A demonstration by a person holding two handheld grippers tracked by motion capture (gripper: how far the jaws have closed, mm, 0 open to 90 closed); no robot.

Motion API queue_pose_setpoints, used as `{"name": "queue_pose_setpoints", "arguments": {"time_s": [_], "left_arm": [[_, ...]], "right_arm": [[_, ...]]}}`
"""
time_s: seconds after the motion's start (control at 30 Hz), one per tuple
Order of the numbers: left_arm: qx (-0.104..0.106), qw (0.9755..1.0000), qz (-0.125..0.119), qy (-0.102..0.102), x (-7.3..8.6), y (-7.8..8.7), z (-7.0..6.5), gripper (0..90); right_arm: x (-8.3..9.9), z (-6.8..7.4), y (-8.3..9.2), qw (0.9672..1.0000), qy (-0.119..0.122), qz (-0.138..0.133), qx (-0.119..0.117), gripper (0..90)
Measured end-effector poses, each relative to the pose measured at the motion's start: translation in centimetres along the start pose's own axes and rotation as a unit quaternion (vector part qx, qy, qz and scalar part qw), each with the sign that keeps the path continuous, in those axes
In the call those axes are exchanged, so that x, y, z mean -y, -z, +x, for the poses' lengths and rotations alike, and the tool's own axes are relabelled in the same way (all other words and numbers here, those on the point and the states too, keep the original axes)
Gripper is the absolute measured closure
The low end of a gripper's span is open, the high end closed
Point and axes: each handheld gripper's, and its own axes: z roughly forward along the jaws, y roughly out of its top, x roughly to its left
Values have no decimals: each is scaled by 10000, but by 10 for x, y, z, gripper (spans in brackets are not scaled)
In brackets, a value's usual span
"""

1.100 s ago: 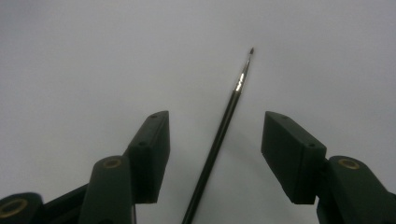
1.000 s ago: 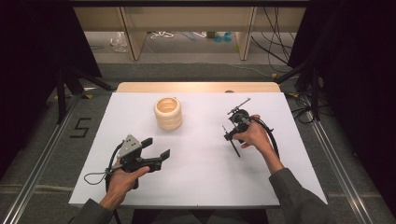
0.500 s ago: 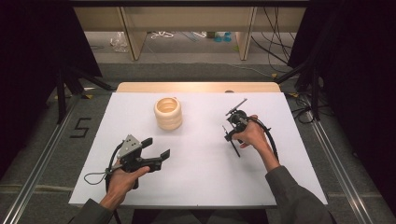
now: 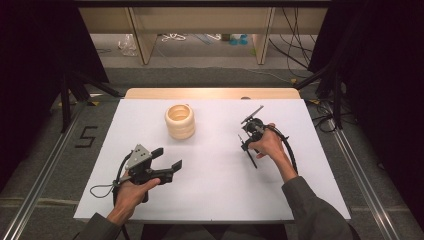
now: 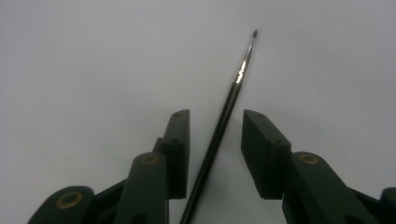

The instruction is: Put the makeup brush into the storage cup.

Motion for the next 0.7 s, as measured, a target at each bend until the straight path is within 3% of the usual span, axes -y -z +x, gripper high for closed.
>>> {"name": "queue_pose_setpoints", "arguments": {"time_s": [0.7], "left_arm": [[-5,10000,10,0,0,0,0,157]], "right_arm": [[-1,-3,-6,9997,-9,217,-82,712]]}}
